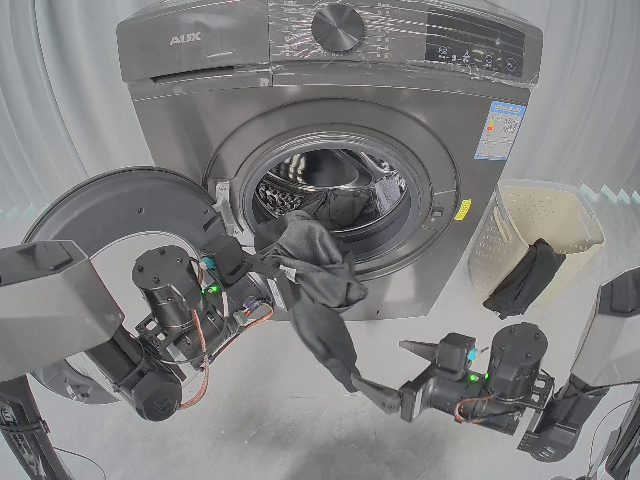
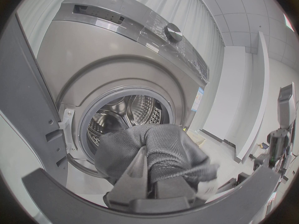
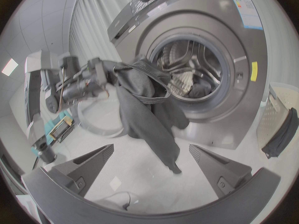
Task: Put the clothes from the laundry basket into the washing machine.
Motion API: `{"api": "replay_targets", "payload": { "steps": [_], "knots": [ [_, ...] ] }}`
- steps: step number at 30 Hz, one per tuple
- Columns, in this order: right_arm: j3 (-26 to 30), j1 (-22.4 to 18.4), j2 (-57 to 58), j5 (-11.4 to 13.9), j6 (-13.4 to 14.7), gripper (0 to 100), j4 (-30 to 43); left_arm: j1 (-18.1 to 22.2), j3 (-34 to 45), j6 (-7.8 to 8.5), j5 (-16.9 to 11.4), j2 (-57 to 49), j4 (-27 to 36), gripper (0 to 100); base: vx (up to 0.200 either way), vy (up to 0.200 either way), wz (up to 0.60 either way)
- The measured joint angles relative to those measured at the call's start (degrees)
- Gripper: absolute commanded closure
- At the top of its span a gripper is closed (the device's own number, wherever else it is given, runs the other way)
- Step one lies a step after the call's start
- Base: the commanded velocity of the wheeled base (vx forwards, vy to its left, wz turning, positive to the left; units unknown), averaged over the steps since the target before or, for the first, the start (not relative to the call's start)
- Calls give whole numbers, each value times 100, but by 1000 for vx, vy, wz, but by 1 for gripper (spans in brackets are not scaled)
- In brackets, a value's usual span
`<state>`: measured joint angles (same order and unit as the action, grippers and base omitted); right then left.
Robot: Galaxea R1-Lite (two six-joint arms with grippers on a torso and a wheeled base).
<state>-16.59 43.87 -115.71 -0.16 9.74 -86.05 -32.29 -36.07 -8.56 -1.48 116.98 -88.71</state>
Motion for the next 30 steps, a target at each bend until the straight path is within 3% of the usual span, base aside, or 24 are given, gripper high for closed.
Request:
{"api": "replay_targets", "payload": {
  "steps": [4, 8, 12, 16, 21, 27, 30],
  "knots": [
    [631, 130, 4, 179, 22, 0, -148, -106, 300, -37, -40, -265, -7, 100, 0, 0, 0],
    [811, 174, 6, 207, 95, 0, -200, -222, 601, -33, -52, -477, -5, 100, 0, 0, 0],
    [469, 2, 13, 34, 230, 0, -230, -273, 833, -17, 9, -631, -5, 100, 0, 0, 0],
    [102, -352, 22, -361, 397, 0, -244, -265, 1069, -6, 121, -806, -2, 100, 0, 0, 0],
    [-107, -650, 28, -460, 427, 0, -244, -183, 1159, 29, 169, -918, 2, 100, 40, 0, 0],
    [-221, -736, 22, -553, 440, 0, -244, -166, 1196, 54, 180, -857, 6, 100, 200, 0, 0],
    [-236, -758, 15, -558, 440, 0, -244, -185, 1190, 139, 194, -811, 6, 100, 0, 0, 0]
  ]
}}
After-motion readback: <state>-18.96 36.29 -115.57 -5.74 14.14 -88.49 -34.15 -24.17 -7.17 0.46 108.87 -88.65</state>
